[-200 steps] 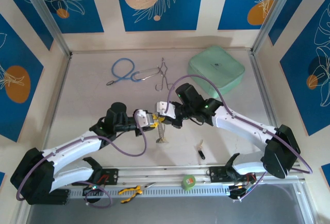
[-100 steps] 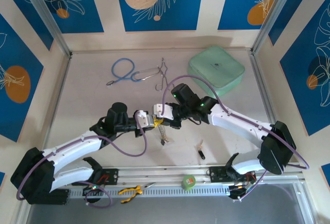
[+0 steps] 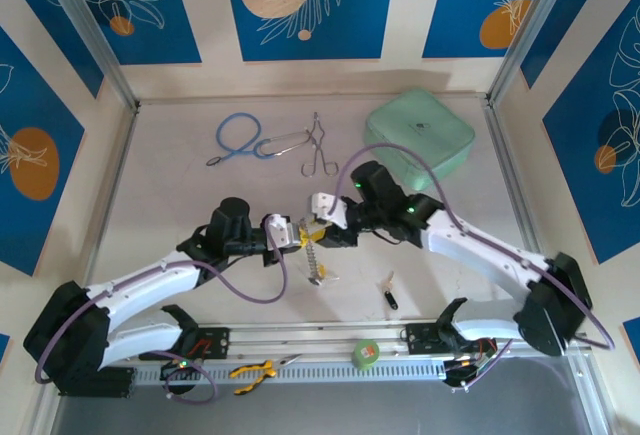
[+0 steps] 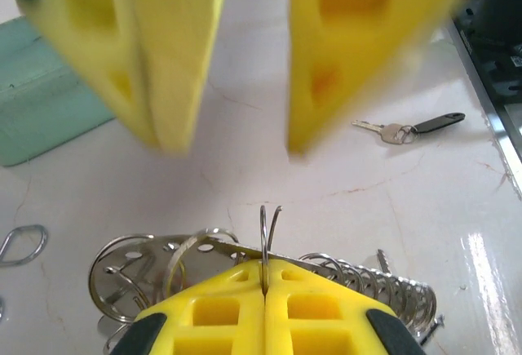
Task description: Put the keys on the keyring
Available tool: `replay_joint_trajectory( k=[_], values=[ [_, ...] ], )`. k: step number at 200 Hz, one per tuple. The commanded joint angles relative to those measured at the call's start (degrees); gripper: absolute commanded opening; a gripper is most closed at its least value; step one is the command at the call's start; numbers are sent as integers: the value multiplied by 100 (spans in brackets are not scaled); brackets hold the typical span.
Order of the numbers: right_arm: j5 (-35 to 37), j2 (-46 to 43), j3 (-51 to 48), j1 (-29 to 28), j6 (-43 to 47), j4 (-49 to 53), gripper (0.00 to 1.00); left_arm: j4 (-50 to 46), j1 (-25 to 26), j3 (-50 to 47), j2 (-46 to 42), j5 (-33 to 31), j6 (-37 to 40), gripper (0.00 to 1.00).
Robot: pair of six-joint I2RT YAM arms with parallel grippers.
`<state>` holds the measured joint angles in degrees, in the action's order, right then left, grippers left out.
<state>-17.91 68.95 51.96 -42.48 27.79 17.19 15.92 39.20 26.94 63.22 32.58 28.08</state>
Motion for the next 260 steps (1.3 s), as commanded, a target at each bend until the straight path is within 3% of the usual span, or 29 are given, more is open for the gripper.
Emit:
replay_joint_trajectory(
  k=[1,32,53,62,86,102,152,227,260],
  values=[
    [-324,-643,-556,250,-1601,-1051,36,447,63,-21,37,193,141,0],
    [1390,-1250,-1089,276,-3762,-549,36,385,65,-26,85,206,180,0],
    [3153,-1404,-1140,326,-5909,937,26,376,70,-39,75,186,168,0],
    [3577,-1421,-1085,436,-6857,1793,23,389,63,-36,84,153,132,0],
    [3027,-1443,-1151,920,-7858,3036,24,393,66,-31,94,102,116,0],
    [2776,-1433,-1318,949,-8449,3537,25,381,68,-22,81,94,111,0],
    [2660,-1346,-1778,-85,-9615,4046,36,322,67,-27,21,68,150,0],
    [2513,-358,-1894,-339,-9471,3207,48,247,72,-39,-12,52,192,0],
    [2604,126,-1772,-349,-9244,3068,48,211,66,-26,-27,50,223,0]
  ],
)
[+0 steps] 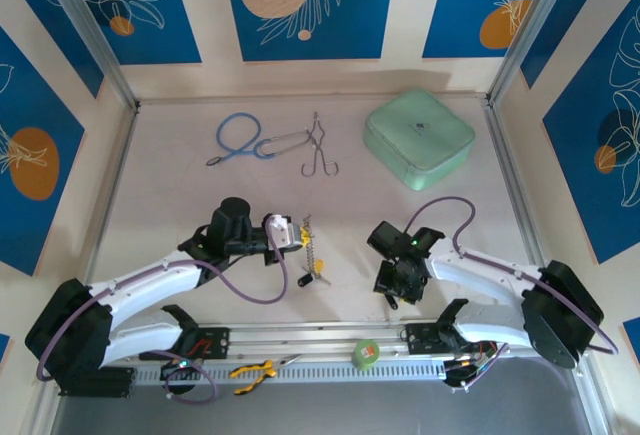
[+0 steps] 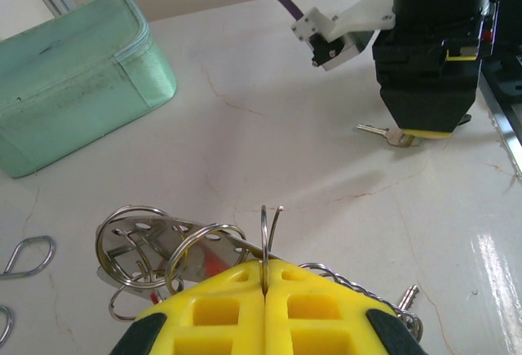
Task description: Put the keys on the keyring
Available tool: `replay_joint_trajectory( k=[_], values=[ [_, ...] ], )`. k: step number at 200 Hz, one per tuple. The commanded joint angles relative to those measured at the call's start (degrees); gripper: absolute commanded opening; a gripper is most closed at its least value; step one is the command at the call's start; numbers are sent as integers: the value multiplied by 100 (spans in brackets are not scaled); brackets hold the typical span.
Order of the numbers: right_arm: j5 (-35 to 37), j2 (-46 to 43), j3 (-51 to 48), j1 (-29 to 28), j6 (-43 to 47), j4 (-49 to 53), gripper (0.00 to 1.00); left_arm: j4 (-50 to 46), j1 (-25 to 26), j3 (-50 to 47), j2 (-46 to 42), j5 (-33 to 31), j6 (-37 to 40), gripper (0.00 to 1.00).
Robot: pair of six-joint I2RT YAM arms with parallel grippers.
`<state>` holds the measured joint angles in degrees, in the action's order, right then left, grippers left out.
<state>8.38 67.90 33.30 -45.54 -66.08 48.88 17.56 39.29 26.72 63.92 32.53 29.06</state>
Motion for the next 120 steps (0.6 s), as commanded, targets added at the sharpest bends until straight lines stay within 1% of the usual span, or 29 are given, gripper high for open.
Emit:
replay_joint_trajectory(
  k=[1,35,90,120],
  values=[
    [-23,241,96,-43,155,-104,48,46,59,-6,-102,53,125,0],
    [-21,653,231,-34,433,-90,43,-7,61,12,-101,31,193,0],
    [57,934,392,-16,618,-230,26,-49,62,9,-117,40,203,0],
    [221,986,541,0,777,-216,16,-69,54,1,-133,32,221,0]
  ],
)
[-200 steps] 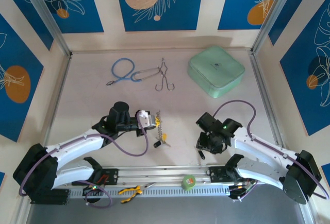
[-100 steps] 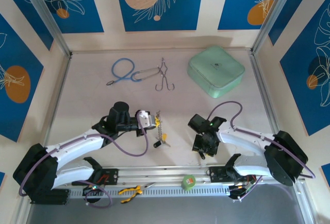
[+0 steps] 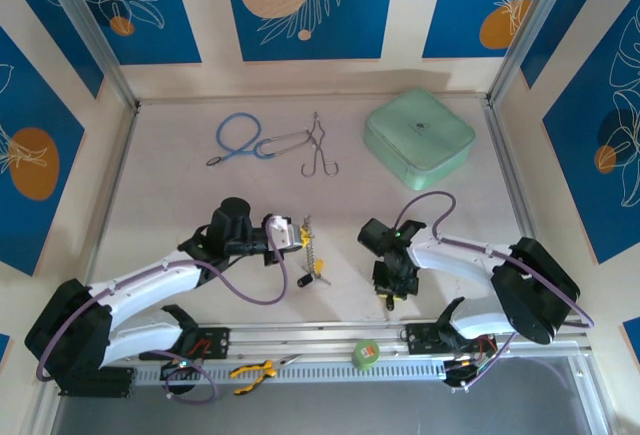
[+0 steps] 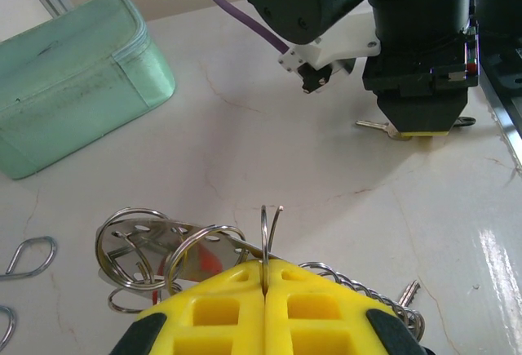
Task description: Put the keys on the keyring
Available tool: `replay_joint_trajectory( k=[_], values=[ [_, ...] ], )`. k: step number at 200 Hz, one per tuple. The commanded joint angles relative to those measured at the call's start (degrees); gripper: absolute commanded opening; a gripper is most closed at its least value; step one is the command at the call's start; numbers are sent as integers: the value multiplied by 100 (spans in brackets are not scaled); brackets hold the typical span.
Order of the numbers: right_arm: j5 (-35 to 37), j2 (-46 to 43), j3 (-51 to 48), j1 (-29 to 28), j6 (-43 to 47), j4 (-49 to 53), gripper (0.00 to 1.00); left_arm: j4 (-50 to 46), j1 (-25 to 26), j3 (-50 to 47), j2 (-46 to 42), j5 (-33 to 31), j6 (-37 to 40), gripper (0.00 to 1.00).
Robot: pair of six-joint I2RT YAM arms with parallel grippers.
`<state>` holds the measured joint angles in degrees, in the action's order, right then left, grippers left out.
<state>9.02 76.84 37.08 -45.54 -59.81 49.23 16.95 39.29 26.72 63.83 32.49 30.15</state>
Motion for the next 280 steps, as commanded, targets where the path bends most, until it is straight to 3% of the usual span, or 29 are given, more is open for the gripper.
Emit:
replay_joint_trajectory(
  k=[1,73,99,128,280],
  values=[
    [160,93,170,1,161,-258,16,-8,53,5,-125,33,108,0],
    [128,247,460,498,755,-685,15,-42,62,4,-135,-1,123,0],
    [100,172,504,760,918,-614,27,-60,63,13,-134,6,134,0],
    [78,-1,393,965,936,-497,31,-72,55,14,-126,18,158,0],
    [-319,166,193,798,462,-476,31,-190,64,44,-170,52,202,0]
  ],
)
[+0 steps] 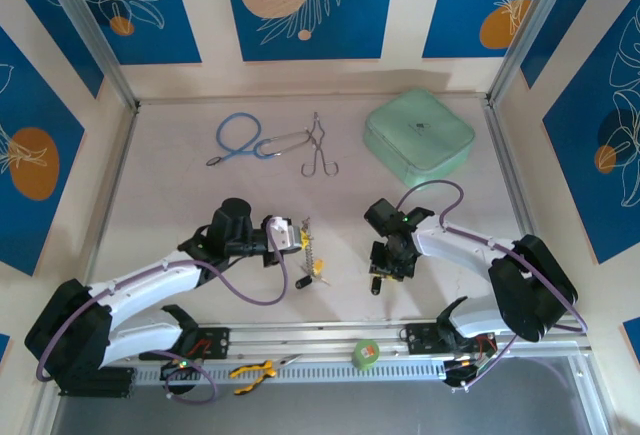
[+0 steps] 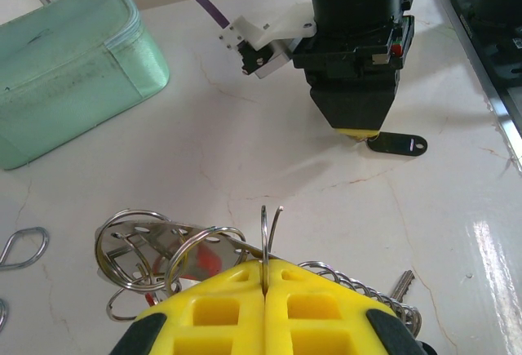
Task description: Put the keys on the keyring
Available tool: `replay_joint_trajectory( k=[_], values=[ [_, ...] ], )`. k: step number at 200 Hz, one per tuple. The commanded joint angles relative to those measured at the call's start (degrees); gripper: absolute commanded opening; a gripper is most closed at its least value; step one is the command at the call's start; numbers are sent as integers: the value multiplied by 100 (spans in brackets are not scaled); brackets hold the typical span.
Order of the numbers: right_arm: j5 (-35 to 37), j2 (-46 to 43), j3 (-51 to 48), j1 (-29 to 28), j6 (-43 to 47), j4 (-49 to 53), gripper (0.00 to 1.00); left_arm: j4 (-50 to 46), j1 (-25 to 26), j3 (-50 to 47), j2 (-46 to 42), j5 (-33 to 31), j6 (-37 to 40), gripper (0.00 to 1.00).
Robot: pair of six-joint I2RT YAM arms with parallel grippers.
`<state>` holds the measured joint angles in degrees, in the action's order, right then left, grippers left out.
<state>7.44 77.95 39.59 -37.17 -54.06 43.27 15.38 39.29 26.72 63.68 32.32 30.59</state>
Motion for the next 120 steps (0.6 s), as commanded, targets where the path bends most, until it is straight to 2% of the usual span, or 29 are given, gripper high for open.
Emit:
replay_joint_trajectory(
  k=[1,52,120],
  values=[
    [-163,63,-57,-42,-109,121,31,-34,58,44,-154,67,158,0],
    [-190,175,-42,-44,-87,69,30,-46,61,44,-156,97,172,0],
    [-148,220,19,-58,-30,44,18,-49,62,36,-155,55,173,0]
  ],
)
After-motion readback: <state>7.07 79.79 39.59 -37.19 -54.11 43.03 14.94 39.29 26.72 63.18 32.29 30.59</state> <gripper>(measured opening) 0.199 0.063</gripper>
